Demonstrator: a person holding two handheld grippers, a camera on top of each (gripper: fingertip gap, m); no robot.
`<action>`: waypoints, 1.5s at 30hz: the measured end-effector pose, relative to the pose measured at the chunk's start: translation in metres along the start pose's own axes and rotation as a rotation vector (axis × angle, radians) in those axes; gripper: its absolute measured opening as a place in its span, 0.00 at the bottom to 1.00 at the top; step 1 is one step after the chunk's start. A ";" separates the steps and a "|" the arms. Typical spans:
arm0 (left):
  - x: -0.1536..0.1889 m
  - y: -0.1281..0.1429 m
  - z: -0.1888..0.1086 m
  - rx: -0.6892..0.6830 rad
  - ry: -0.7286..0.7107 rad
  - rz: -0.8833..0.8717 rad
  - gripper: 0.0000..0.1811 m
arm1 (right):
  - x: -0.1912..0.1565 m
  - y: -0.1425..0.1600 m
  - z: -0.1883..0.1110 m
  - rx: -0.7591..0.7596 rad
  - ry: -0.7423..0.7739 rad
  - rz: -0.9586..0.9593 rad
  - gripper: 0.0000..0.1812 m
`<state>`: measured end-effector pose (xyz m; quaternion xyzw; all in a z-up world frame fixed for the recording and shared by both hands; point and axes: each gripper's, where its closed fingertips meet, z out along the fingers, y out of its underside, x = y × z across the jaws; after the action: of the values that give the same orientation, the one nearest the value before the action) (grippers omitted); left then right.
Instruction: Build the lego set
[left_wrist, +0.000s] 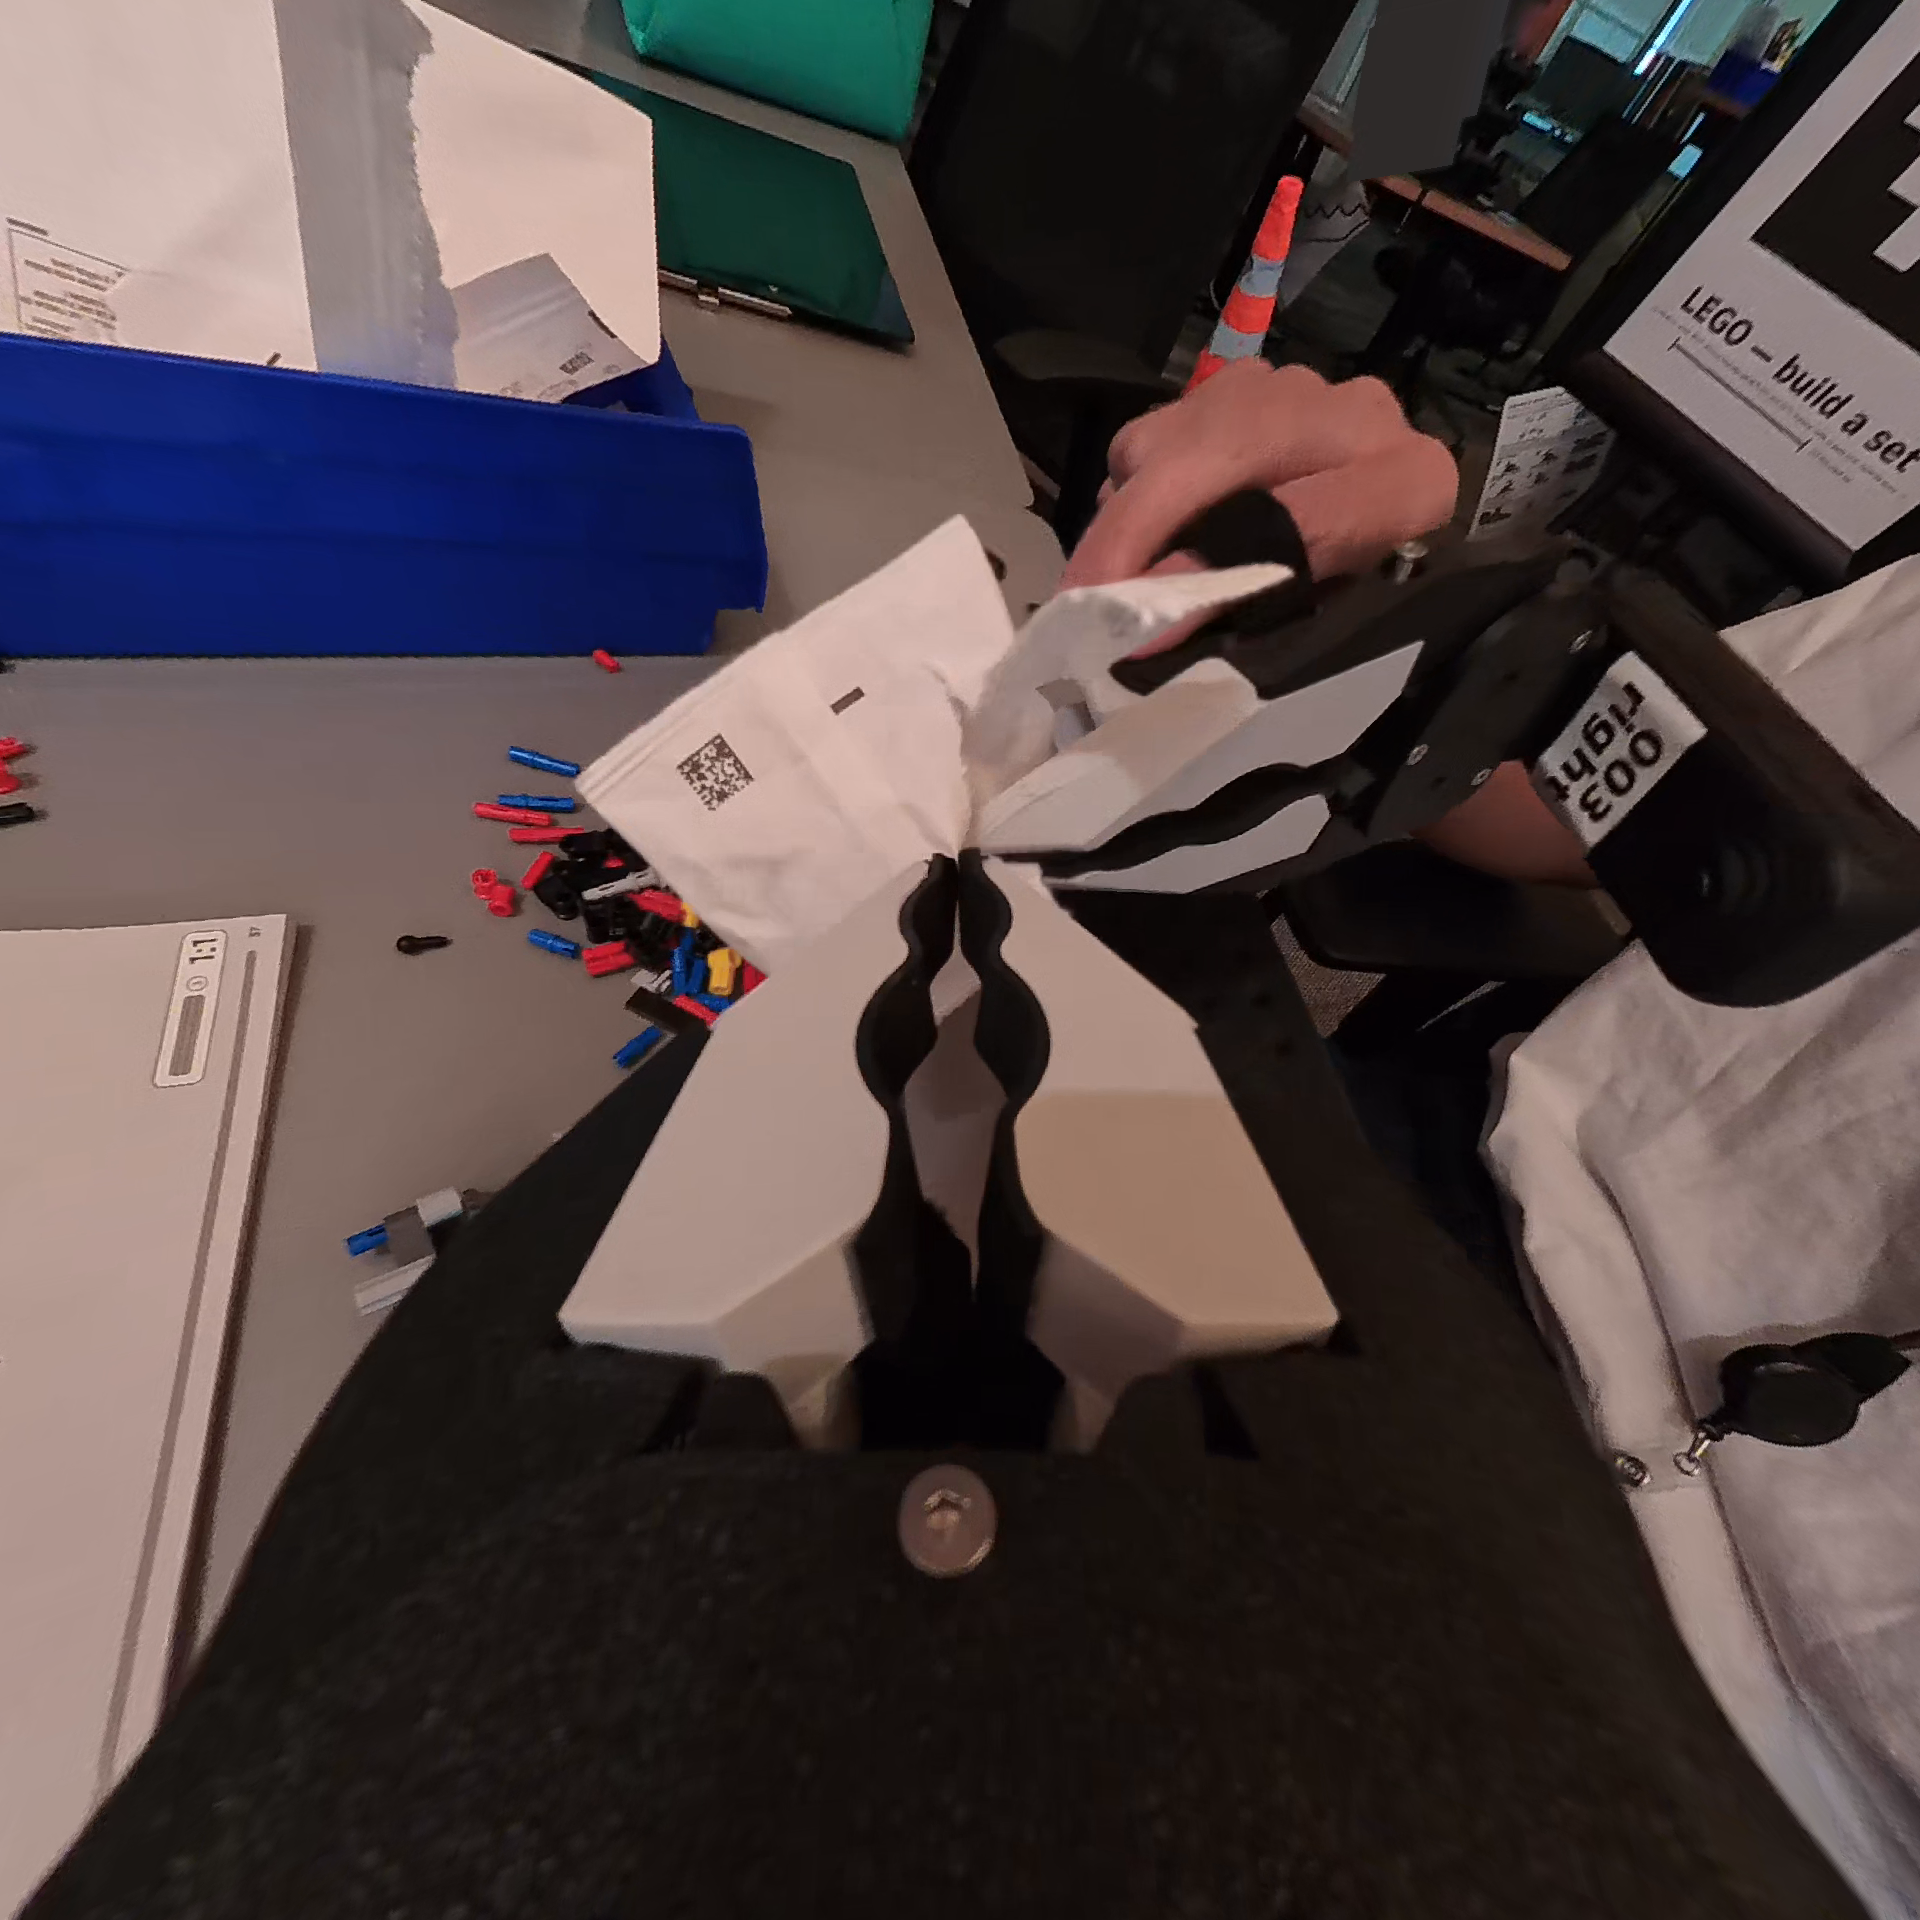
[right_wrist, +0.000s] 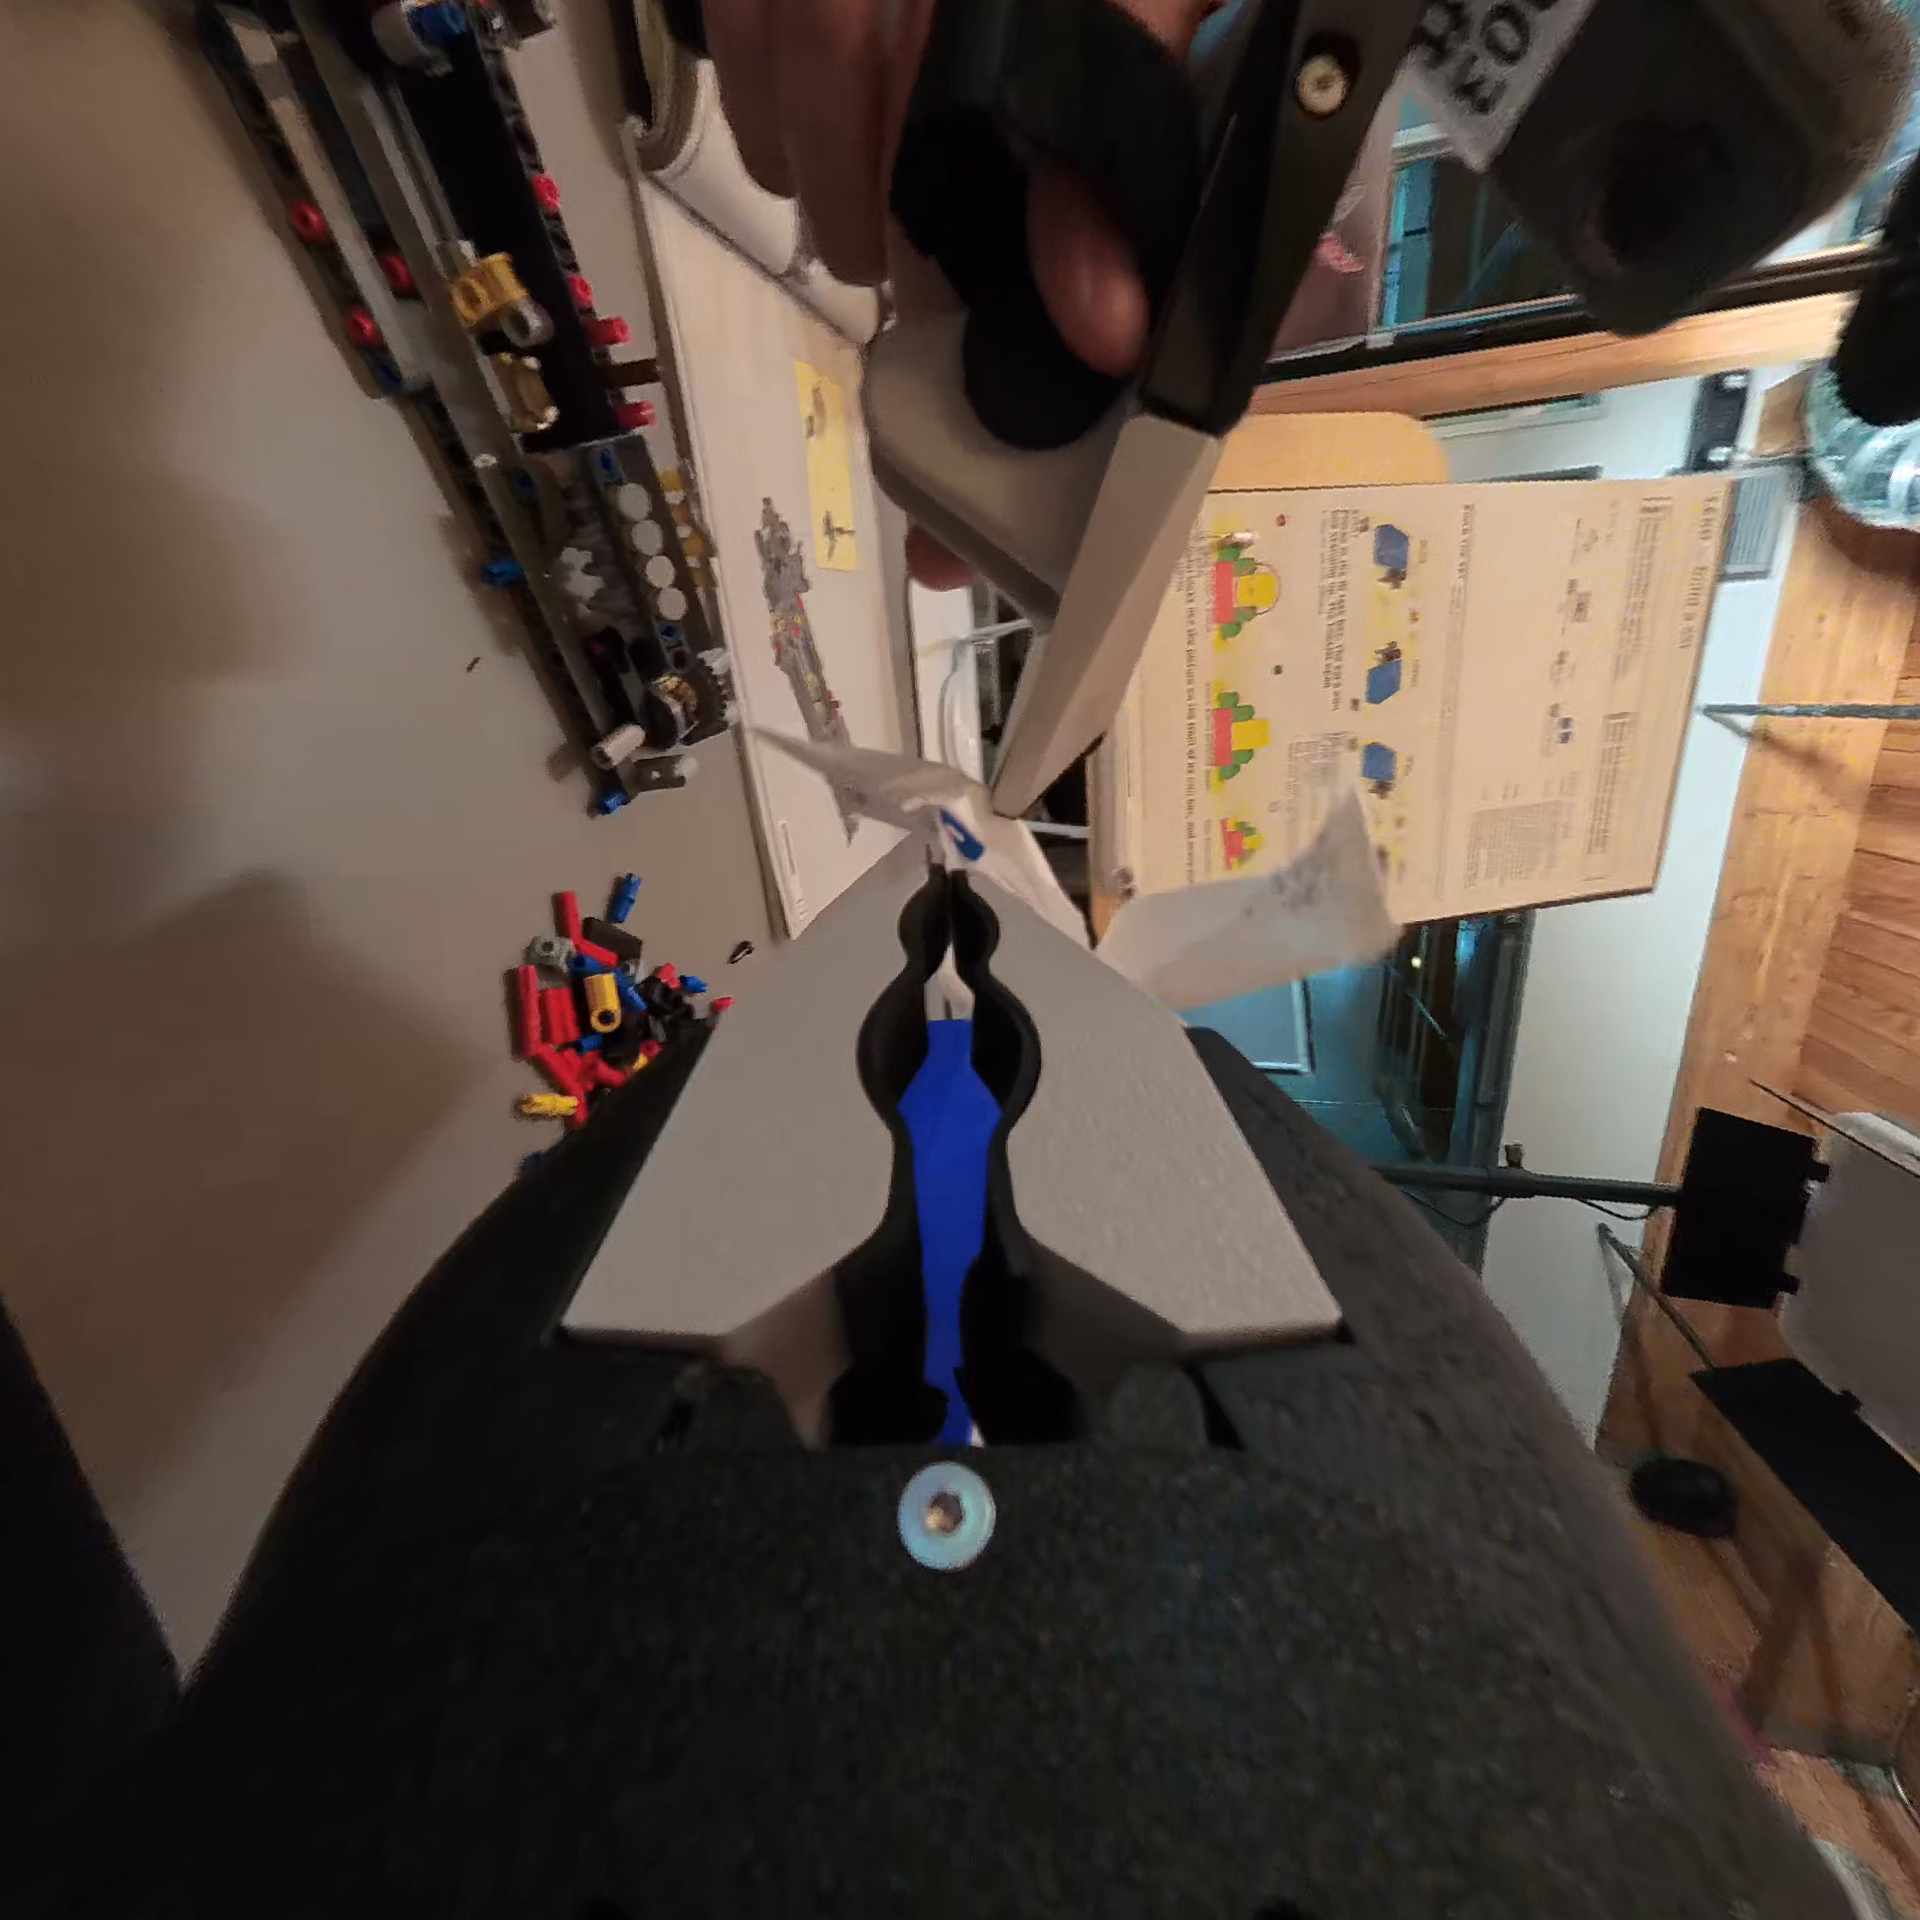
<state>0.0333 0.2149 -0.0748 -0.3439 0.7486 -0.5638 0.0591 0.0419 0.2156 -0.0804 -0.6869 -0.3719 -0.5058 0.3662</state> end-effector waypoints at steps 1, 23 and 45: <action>-0.001 0.001 0.000 -0.013 -0.013 0.021 0.00 | -0.002 0.000 0.001 -0.006 -0.025 -0.010 0.00; 0.037 0.032 0.001 -0.594 0.043 1.323 0.17 | -0.018 -0.034 -0.022 0.297 -0.164 -0.315 0.00; 0.044 0.051 -0.012 -0.532 -0.014 1.209 0.00 | -0.028 -0.030 -0.045 0.377 -0.241 -0.111 0.00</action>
<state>-0.0284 0.2049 -0.1021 0.1304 0.9232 -0.2248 0.2830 -0.0095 0.1856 -0.0941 -0.6402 -0.5380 -0.3611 0.4127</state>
